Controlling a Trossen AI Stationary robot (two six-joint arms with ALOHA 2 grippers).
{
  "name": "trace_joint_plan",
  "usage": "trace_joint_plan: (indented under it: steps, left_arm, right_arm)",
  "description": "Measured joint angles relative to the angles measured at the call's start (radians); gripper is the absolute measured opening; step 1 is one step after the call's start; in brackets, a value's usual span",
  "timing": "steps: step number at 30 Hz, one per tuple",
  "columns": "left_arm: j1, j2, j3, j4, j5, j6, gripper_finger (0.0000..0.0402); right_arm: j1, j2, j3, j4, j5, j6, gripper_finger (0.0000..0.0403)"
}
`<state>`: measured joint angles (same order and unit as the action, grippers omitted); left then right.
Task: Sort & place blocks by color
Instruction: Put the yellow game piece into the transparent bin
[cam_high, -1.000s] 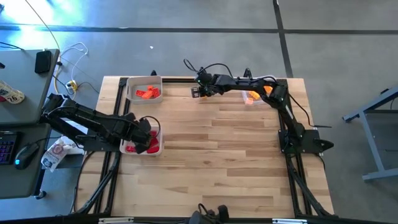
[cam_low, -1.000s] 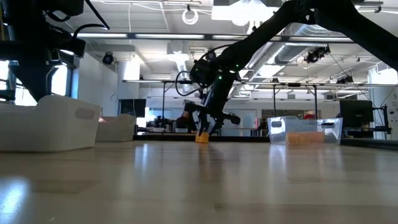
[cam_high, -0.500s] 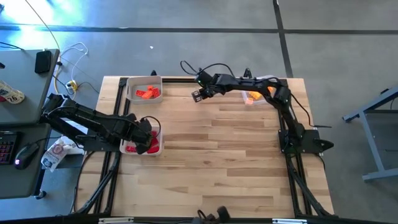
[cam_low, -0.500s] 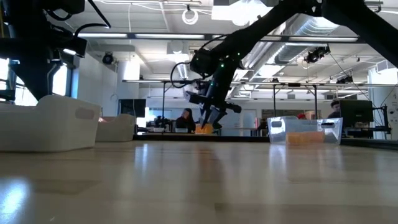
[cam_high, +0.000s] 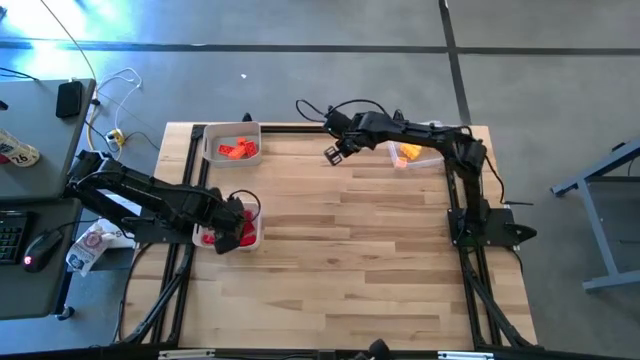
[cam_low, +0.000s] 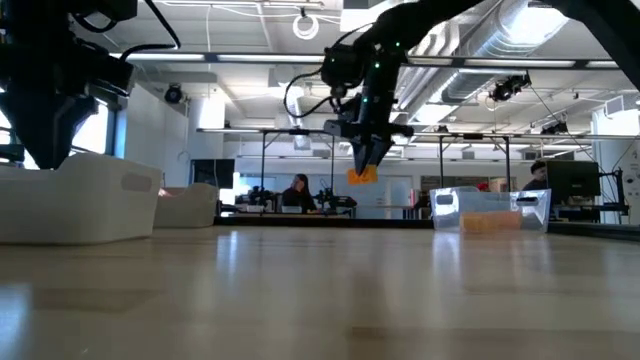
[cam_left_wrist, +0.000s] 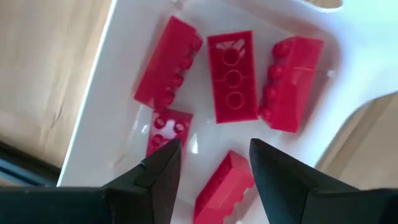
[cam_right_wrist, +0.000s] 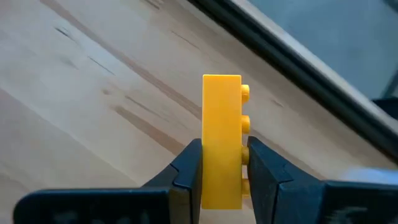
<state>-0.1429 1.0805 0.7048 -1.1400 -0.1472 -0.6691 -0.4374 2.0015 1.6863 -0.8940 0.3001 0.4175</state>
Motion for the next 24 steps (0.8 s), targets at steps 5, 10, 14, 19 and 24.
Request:
trace_joint_plan:
  steps: [5, 10, 14, 19, 24]
  left_arm:
    - [0.0, -0.015, 0.0, 0.055, 0.021, 0.047, 0.0175]
    - [0.0, -0.073, 0.001, 0.129, 0.064, 0.104, 0.0175]
    - [0.0, -0.143, 0.001, 0.189, 0.068, 0.155, 0.0175]
    - [0.0, -0.242, 0.001, 0.243, 0.068, 0.176, 0.0175]
    - [0.001, -0.336, 0.001, 0.298, 0.05, 0.183, 0.0175]
  right_arm:
    - [0.0, -0.062, 0.0, -0.103, 0.073, 0.0, 0.007]
    - [0.0, -0.108, 0.0, -0.215, 0.155, 0.026, 0.007]
    - [-0.004, -0.128, 0.0, -0.316, 0.225, 0.066, 0.007]
    - [-0.018, -0.129, 0.0, -0.445, 0.297, 0.154, 0.007]
    - [-0.038, -0.129, 0.0, -0.541, 0.356, 0.238, 0.007]
